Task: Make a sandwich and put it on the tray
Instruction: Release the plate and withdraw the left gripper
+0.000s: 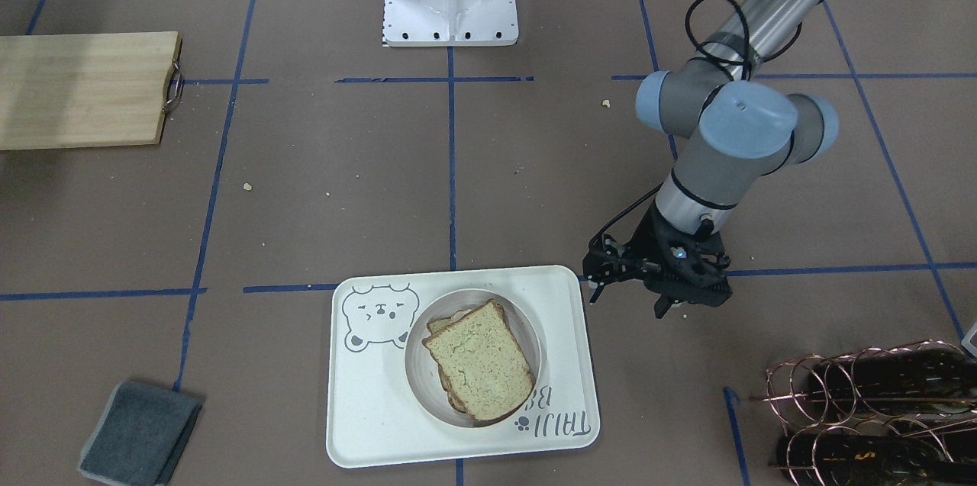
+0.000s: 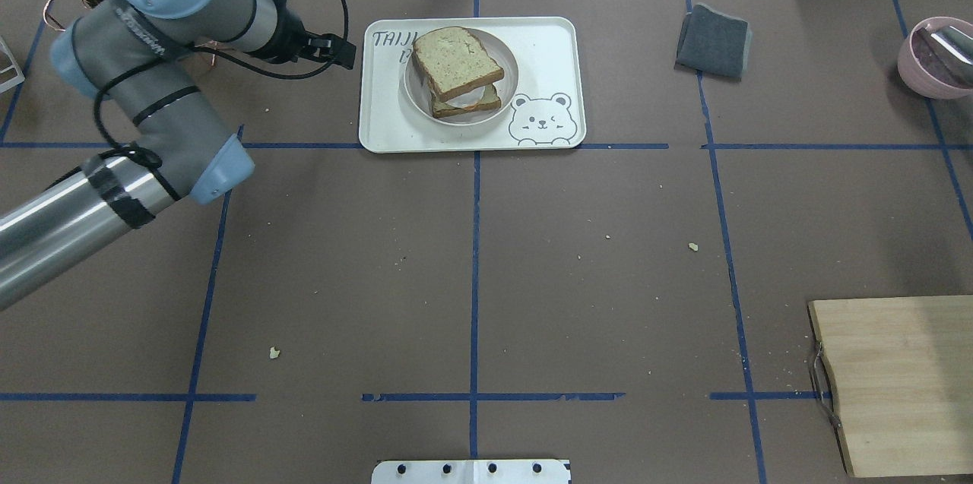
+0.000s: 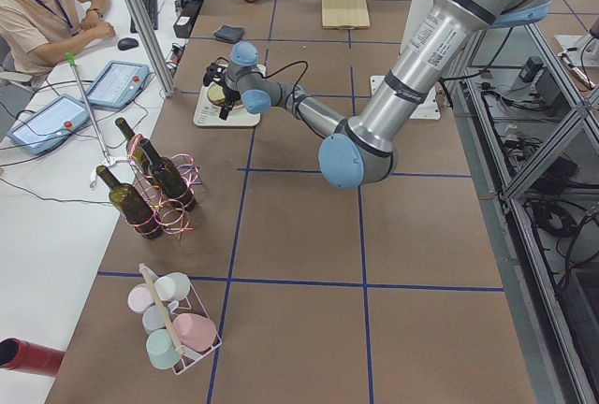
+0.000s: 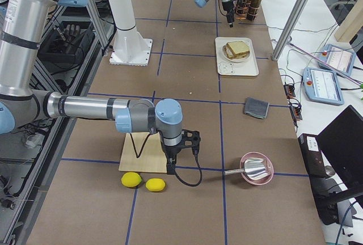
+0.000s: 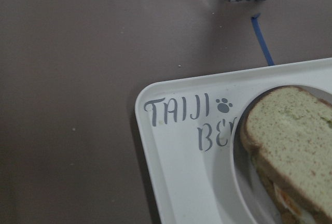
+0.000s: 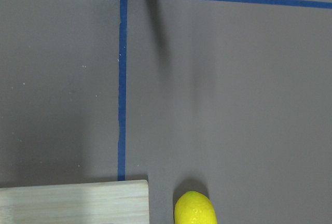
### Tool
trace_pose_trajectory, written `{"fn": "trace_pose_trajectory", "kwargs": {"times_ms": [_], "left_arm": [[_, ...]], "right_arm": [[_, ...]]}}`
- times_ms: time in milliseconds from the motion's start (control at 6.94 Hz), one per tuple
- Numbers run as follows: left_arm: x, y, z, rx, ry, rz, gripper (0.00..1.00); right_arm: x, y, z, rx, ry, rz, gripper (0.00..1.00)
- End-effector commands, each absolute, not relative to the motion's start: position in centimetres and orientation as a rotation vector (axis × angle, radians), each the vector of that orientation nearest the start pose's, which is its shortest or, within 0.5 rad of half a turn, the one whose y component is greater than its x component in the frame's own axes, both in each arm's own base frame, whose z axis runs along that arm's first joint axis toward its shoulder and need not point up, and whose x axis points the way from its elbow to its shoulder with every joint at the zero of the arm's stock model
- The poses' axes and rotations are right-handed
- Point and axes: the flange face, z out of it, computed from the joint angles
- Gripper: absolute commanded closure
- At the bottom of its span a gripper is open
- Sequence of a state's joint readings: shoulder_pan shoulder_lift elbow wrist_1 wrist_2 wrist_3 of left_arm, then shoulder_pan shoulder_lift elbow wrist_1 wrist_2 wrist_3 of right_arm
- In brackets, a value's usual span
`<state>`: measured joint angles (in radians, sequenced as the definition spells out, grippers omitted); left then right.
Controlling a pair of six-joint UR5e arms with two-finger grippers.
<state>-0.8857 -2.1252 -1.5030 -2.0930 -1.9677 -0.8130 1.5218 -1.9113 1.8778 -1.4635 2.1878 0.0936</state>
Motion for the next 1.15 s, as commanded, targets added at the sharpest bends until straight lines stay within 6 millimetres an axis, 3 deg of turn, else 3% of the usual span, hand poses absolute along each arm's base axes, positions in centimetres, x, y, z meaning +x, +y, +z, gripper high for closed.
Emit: {"fn": "trace_pose_trajectory", "kwargs": {"times_ms": [0, 144, 288, 576, 864, 1008], "left_arm": [[24.9, -51.3, 34.5, 0.479, 0.853, 0.187, 0.0], [17.6, -49.0, 38.3, 0.499, 0.793, 0.218, 0.0], [10.9, -48.6, 44.2, 0.36, 0.856, 0.163, 0.0], [1.1, -45.6, 54.3, 0.311, 0.815, 0.223, 0.0], [-4.0, -44.1, 59.5, 0.173, 0.77, 0.21, 0.0], [-5.9, -43.0, 60.8, 0.126, 0.768, 0.212, 0.0]], "right_arm": [[5.8, -35.8, 65.1, 0.024, -0.623, 0.021, 0.0], [5.7, -35.9, 64.9, 0.025, -0.631, 0.023, 0.0], [5.4, -36.2, 64.3, 0.03, -0.666, 0.021, 0.0], [4.9, -36.4, 63.4, 0.036, -0.723, 0.008, 0.0], [4.4, -36.5, 62.9, 0.027, -0.785, 0.002, 0.0], [4.0, -36.3, 63.5, 0.009, -0.773, -0.004, 0.0]]}}
